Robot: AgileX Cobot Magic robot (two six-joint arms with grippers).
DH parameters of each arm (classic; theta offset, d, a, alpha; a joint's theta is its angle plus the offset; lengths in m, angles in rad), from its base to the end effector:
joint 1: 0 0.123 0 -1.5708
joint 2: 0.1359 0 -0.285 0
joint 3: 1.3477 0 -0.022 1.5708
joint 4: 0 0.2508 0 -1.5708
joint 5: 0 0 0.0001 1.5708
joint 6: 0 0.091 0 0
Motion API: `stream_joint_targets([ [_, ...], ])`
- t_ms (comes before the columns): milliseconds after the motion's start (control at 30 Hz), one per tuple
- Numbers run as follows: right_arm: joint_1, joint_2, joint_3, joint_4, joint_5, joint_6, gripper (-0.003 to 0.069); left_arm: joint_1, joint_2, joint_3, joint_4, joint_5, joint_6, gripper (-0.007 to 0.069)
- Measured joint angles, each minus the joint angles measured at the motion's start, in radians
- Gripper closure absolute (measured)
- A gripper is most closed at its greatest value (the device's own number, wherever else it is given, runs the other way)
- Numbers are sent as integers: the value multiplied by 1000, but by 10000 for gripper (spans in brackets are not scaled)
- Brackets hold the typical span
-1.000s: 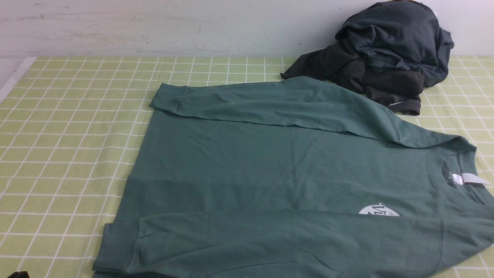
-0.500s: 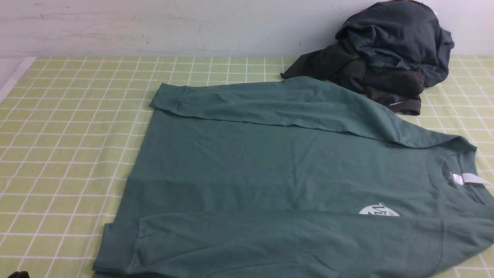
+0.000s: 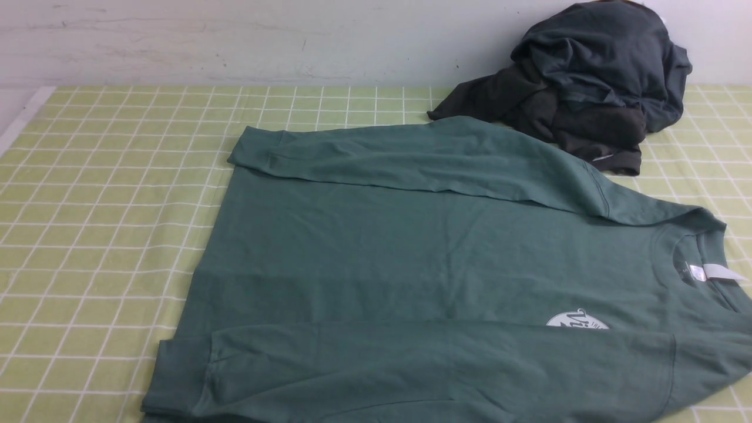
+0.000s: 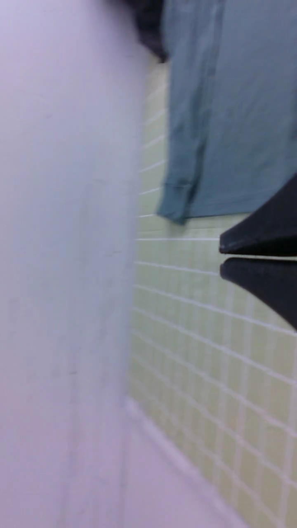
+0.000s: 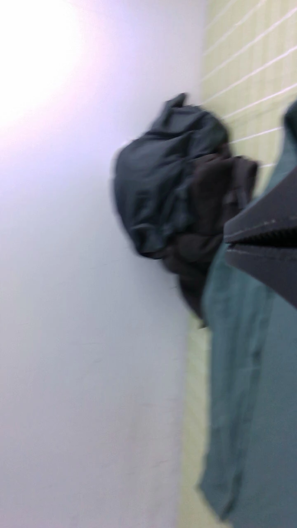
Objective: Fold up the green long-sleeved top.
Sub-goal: Use the left arm to clamp the cuff closest to it
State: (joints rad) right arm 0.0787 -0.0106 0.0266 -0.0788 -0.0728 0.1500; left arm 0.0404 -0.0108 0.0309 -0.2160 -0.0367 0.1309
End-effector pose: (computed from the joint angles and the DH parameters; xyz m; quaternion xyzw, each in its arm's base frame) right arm 0.0557 0.0049 0.2113 -0.0046 0.6545 0.0586 0.7538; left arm 0.0564 0.0030 0.2066 -0.0449 0.6683 -0.0139 0.7424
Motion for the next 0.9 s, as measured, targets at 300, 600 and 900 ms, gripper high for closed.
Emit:
stream_joint_targets([
  [300,0,0,0,79,-332,59,673,0,0,-18,-101,-417,-355,625],
  [600,0,352,-361,50,-198,-72,673,0,346,-485,246,-182,-341,625],
  [900,27,880,-717,62,668,-105,673,-33,779,-619,341,366,-401,625],
])
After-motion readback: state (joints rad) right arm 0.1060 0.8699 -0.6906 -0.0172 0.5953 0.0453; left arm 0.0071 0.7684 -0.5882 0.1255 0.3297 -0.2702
